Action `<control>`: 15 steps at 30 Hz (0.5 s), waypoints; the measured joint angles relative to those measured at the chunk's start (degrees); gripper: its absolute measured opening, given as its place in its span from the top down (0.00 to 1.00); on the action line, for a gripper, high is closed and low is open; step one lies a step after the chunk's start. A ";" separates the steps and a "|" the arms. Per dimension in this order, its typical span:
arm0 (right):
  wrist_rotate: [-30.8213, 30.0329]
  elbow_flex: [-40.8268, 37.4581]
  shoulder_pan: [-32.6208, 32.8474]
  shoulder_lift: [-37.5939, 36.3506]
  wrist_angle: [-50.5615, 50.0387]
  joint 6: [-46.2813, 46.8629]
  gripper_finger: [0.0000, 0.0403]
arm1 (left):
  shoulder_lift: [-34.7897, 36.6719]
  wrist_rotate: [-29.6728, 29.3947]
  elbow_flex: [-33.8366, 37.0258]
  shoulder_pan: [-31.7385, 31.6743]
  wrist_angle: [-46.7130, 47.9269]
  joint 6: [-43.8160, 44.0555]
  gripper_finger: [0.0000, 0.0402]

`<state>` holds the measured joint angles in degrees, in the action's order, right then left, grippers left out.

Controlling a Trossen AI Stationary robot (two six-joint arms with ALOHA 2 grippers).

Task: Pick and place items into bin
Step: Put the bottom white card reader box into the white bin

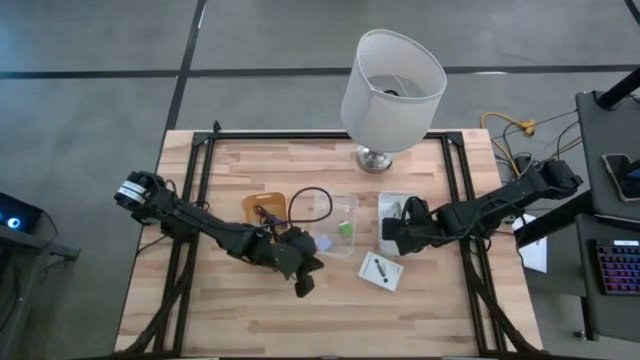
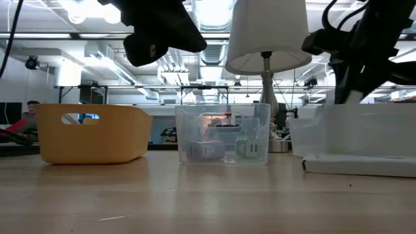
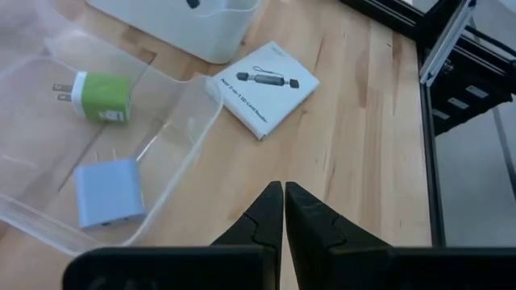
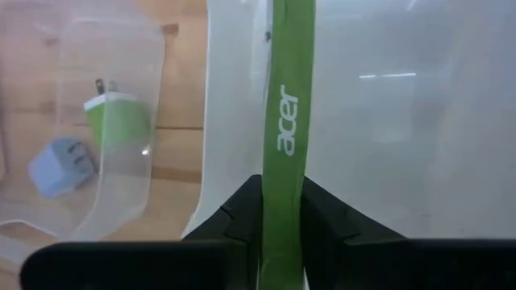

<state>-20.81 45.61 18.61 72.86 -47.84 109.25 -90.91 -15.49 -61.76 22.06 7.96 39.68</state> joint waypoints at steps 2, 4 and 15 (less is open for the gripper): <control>0.08 -0.20 -0.15 0.00 0.03 -0.11 0.84 | 0.04 0.01 0.00 0.00 -0.02 0.00 1.00; 0.10 -0.26 -0.24 0.00 -0.28 -0.19 0.79 | 0.04 0.06 0.02 0.02 -0.01 0.02 1.00; 4.79 2.44 -0.08 0.00 -9.21 -3.83 0.59 | 0.04 0.09 0.02 0.02 -0.02 0.09 1.00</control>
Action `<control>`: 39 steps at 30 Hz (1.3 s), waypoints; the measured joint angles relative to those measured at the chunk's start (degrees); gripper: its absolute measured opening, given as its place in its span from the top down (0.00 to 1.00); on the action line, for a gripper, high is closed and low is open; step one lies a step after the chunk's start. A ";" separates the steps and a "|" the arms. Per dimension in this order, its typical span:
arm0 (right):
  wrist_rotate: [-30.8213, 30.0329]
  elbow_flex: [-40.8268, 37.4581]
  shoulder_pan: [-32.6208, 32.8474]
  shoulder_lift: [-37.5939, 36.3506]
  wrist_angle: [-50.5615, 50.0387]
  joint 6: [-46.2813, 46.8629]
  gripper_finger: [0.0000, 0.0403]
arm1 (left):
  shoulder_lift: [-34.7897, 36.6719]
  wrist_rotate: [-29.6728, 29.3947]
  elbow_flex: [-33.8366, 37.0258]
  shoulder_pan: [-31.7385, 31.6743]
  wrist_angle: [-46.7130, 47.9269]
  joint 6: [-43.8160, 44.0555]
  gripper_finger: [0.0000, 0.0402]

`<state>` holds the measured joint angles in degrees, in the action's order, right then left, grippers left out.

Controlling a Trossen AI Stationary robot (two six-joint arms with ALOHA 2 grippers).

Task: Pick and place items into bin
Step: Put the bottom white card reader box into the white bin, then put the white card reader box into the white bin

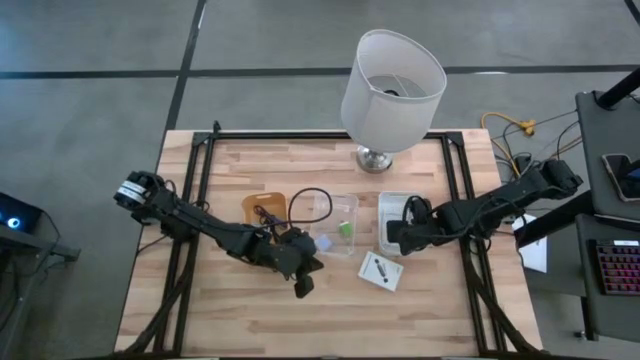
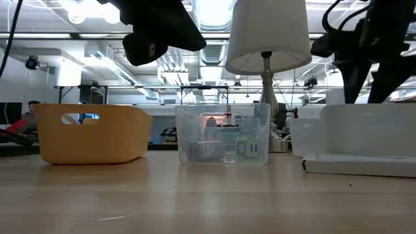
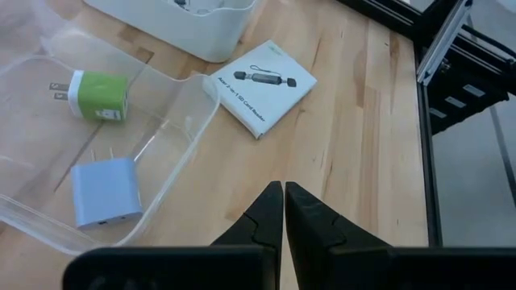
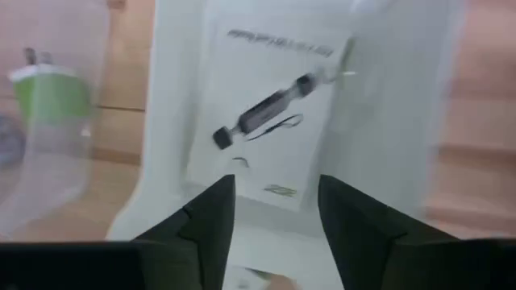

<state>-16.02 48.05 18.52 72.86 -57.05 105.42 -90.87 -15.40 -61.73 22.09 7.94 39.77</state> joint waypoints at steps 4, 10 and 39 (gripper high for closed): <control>-1.01 5.67 0.07 -0.02 -7.45 -8.12 0.56 | 0.00 0.05 0.00 0.02 0.01 0.02 1.00; -0.36 14.55 2.81 0.82 -8.22 -22.35 0.56 | 0.00 0.07 0.00 0.04 0.00 -0.07 1.00; -1.35 29.77 17.72 39.38 -4.81 14.33 0.98 | 0.00 1.46 2.67 0.09 0.06 0.39 1.00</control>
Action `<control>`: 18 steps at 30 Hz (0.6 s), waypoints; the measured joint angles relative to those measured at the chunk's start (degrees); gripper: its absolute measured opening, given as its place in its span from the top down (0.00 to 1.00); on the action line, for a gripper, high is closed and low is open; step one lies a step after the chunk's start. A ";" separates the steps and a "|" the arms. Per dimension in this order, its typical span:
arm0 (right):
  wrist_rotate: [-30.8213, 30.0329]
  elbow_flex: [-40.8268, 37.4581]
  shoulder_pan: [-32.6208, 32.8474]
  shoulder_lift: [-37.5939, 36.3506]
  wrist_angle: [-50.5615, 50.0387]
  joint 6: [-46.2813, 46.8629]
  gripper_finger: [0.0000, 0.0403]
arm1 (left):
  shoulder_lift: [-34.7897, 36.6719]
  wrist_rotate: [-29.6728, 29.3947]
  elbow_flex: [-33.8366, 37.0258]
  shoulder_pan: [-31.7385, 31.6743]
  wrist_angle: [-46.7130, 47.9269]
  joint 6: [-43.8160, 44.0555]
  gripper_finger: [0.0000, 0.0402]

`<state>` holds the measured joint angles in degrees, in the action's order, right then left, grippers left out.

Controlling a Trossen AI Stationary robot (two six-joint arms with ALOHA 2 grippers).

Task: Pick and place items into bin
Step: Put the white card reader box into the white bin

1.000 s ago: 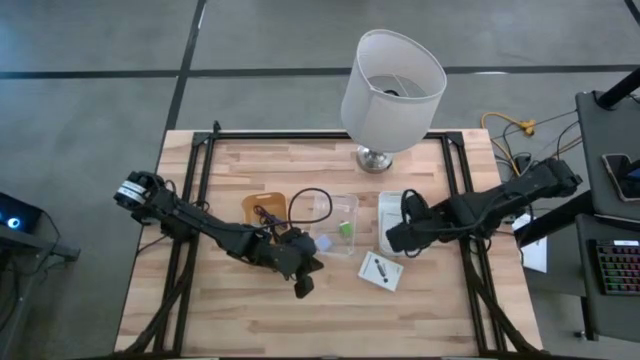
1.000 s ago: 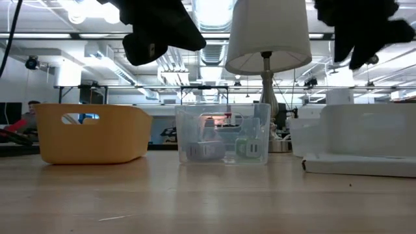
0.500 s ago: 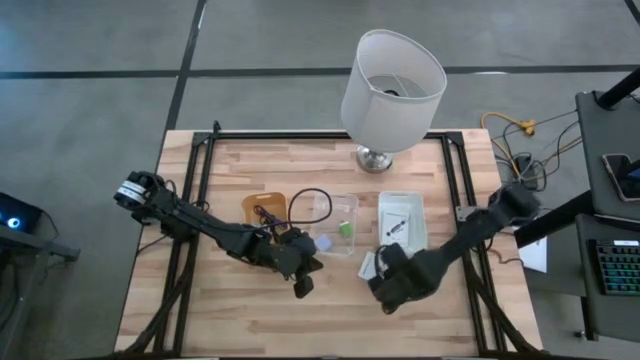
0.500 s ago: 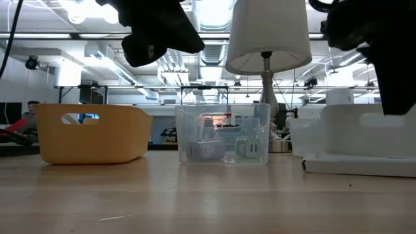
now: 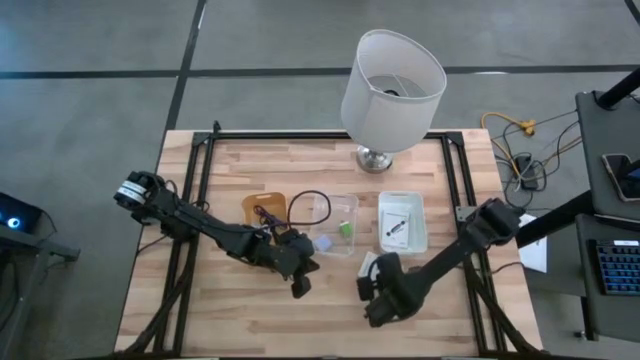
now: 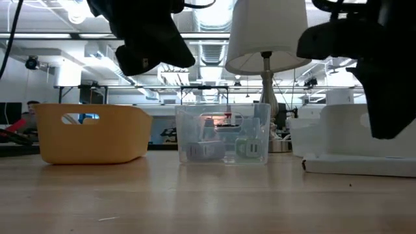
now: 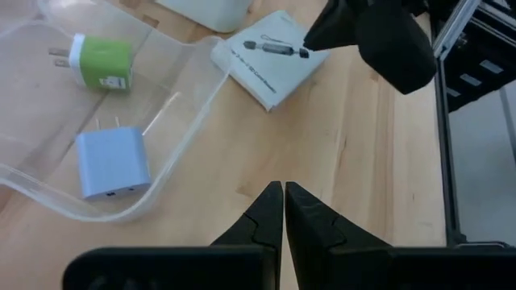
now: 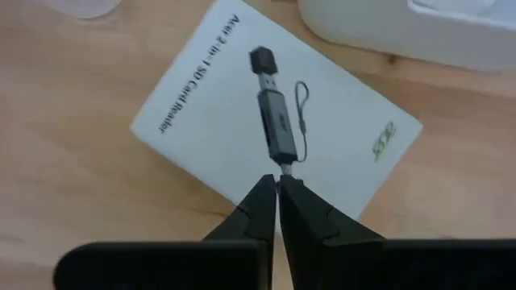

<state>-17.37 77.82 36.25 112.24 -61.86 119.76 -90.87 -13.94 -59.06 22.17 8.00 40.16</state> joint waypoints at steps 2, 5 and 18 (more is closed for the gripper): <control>0.34 1.17 0.53 1.49 -1.04 2.14 0.98 | 0.00 0.60 0.26 0.00 -0.10 0.00 1.00; 2.12 2.78 1.08 3.88 -3.04 3.79 0.98 | 0.00 1.61 0.37 0.00 -0.10 -0.02 1.00; 2.23 7.28 1.60 9.12 -9.57 3.62 0.98 | 0.00 4.11 0.17 -0.04 -0.07 -0.02 1.00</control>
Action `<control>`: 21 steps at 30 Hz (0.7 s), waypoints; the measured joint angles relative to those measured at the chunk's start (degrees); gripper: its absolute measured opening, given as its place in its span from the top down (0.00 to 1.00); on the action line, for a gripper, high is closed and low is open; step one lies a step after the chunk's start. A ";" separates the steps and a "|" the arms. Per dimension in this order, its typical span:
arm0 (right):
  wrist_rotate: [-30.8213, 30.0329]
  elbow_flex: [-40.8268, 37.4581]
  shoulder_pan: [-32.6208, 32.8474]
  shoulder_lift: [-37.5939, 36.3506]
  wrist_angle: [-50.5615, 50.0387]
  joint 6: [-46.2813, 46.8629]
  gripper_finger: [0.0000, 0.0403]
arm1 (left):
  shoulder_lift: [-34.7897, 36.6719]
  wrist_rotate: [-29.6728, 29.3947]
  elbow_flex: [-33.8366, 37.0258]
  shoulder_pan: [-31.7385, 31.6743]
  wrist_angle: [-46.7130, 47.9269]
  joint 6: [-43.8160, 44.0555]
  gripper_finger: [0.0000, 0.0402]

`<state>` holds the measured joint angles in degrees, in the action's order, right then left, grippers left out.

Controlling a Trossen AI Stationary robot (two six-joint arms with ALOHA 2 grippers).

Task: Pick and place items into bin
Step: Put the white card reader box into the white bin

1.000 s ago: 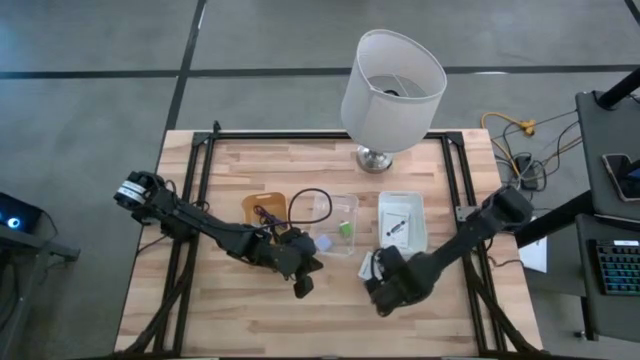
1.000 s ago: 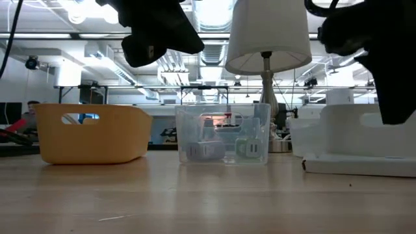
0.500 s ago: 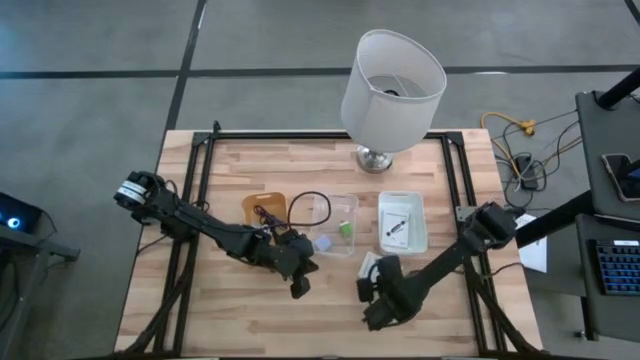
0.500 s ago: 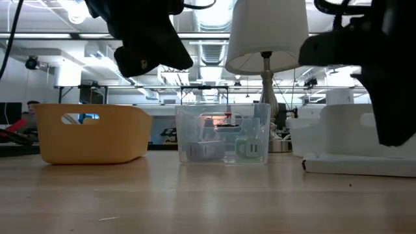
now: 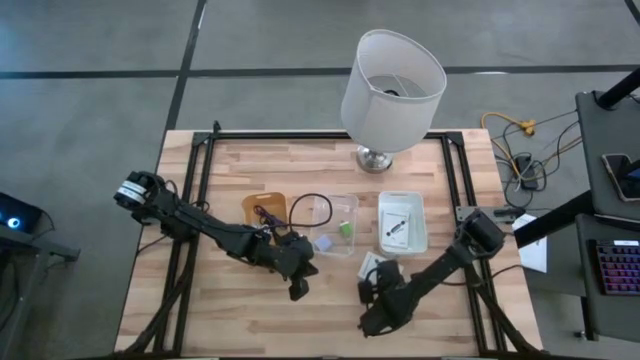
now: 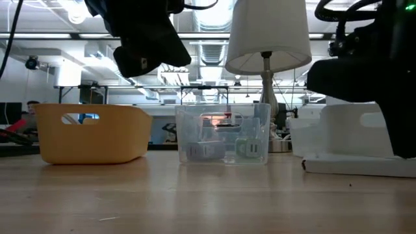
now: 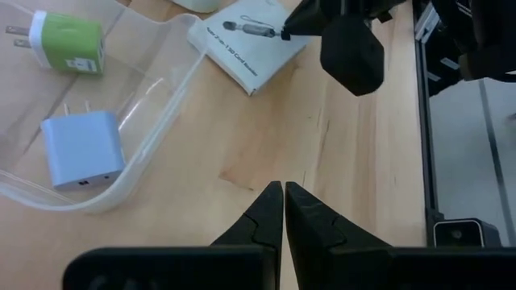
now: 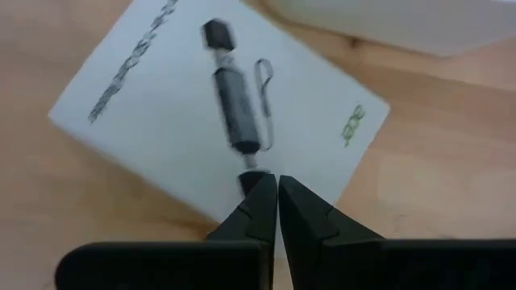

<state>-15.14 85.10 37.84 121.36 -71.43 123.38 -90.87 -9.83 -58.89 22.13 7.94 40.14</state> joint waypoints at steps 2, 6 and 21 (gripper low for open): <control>0.39 0.06 0.20 0.00 1.62 -0.43 0.98 | 0.00 0.26 0.00 0.00 -0.01 0.00 1.00; 2.69 0.22 0.81 -0.25 5.52 -2.17 0.98 | 0.00 0.60 0.00 0.07 -0.03 0.01 1.00; -11.76 11.73 3.53 -4.62 6.52 -15.09 0.98 | 0.04 0.60 0.23 0.25 -3.27 0.00 1.00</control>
<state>-26.89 96.83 41.38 116.74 -64.91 108.28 -90.83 -9.23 -58.67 22.38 4.67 40.14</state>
